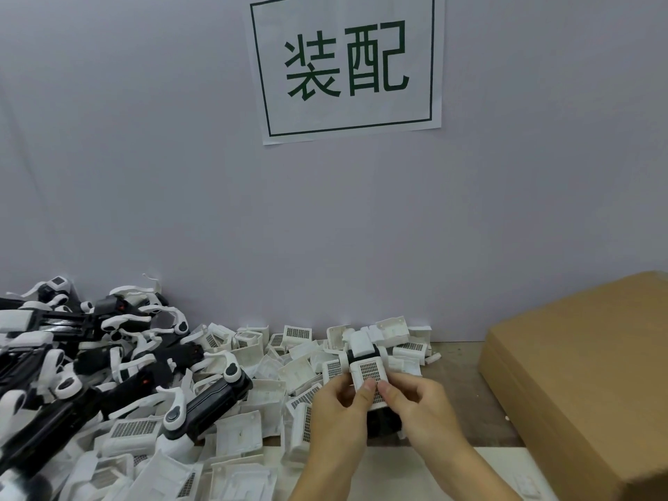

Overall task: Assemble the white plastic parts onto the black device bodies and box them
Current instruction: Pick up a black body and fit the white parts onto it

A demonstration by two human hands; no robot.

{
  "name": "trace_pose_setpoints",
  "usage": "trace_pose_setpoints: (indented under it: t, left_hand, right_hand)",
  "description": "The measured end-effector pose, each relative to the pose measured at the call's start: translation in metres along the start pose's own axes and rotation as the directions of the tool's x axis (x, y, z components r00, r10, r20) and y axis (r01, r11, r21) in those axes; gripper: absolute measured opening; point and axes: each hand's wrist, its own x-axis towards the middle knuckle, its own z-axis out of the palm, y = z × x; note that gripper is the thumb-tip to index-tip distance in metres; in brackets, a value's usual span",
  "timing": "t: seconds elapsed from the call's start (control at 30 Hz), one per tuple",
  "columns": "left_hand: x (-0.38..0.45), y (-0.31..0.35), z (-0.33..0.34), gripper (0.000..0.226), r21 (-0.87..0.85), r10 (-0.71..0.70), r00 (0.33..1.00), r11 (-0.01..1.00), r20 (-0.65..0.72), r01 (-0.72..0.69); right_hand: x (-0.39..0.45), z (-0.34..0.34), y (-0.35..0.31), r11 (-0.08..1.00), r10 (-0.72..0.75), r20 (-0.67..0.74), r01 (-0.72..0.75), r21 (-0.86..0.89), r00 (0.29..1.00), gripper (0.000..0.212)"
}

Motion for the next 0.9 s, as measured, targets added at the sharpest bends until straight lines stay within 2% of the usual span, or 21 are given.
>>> trace_pose_setpoints:
  t: [0.07, 0.17, 0.3, 0.37, 0.47, 0.53, 0.57, 0.63, 0.7, 0.73, 0.8, 0.9]
  left_hand:
    - [0.0, 0.001, 0.0, 0.016, 0.037, 0.024, 0.999, 0.999, -0.033, -0.023]
    - [0.0, 0.003, -0.001, 0.015, -0.009, 0.013, 0.999, 1.0, -0.052, -0.014]
    - [0.001, 0.001, -0.003, 0.011, -0.122, -0.059, 0.995, 0.991, -0.083, 0.049]
    - [0.002, 0.003, -0.004, 0.015, -0.18, -0.089, 0.992, 0.981, -0.089, 0.072]
    - [0.002, 0.006, -0.002, 0.03, -0.289, -0.136, 0.988, 0.951, -0.072, 0.11]
    - [0.001, 0.01, 0.0, 0.031, -0.322, -0.146, 0.988, 0.939, -0.045, 0.124]
    - [0.0, 0.011, 0.001, 0.032, -0.319, -0.138, 0.99, 0.94, -0.037, 0.119]
    - [0.0, 0.01, 0.0, 0.033, -0.251, -0.07, 0.994, 0.967, -0.088, 0.046]
    - [0.003, 0.006, -0.002, 0.026, -0.127, 0.033, 0.979, 0.99, -0.2, -0.059]
    - [0.004, 0.006, -0.003, 0.019, -0.083, 0.074, 0.967, 0.992, -0.245, -0.097]
    - [0.002, 0.007, -0.005, 0.004, -0.084, 0.109, 0.957, 0.987, -0.269, -0.136]
    - [0.001, 0.007, -0.004, 0.026, -0.227, 0.067, 0.983, 0.968, -0.17, -0.106]
  right_hand:
    - [0.0, 0.001, -0.002, 0.998, -0.034, 0.015, 0.035, -0.059, 0.999, 0.024]
    - [0.0, 0.0, -0.004, 0.989, -0.068, 0.053, 0.074, -0.125, 0.996, 0.024]
    - [0.0, 0.006, 0.004, 0.972, -0.139, -0.038, 0.129, -0.194, 0.99, 0.009]
    - [-0.001, 0.01, 0.009, 0.933, -0.22, 0.005, 0.212, -0.29, 0.975, 0.019]
    - [-0.002, 0.012, 0.013, 0.839, -0.285, 0.112, 0.304, -0.451, 0.952, 0.055]
    - [-0.001, 0.009, 0.014, 0.811, -0.287, 0.063, 0.278, -0.514, 0.956, 0.063]
    - [0.001, 0.007, 0.014, 0.826, -0.288, 0.012, 0.254, -0.503, 0.958, 0.059]
    - [0.003, 0.003, 0.011, 0.925, -0.227, -0.101, 0.181, -0.335, 0.969, 0.037]
    - [0.004, -0.006, 0.004, 0.998, -0.053, -0.179, 0.047, -0.036, 0.983, 0.015]
    - [0.006, -0.012, 0.002, 0.996, 0.043, -0.189, -0.028, 0.081, 0.981, 0.014]
    - [0.01, -0.024, -0.001, 0.955, 0.234, -0.138, -0.201, 0.22, 0.962, 0.028]
    - [0.009, -0.028, -0.005, 0.852, 0.363, 0.085, -0.367, 0.374, 0.928, 0.045]
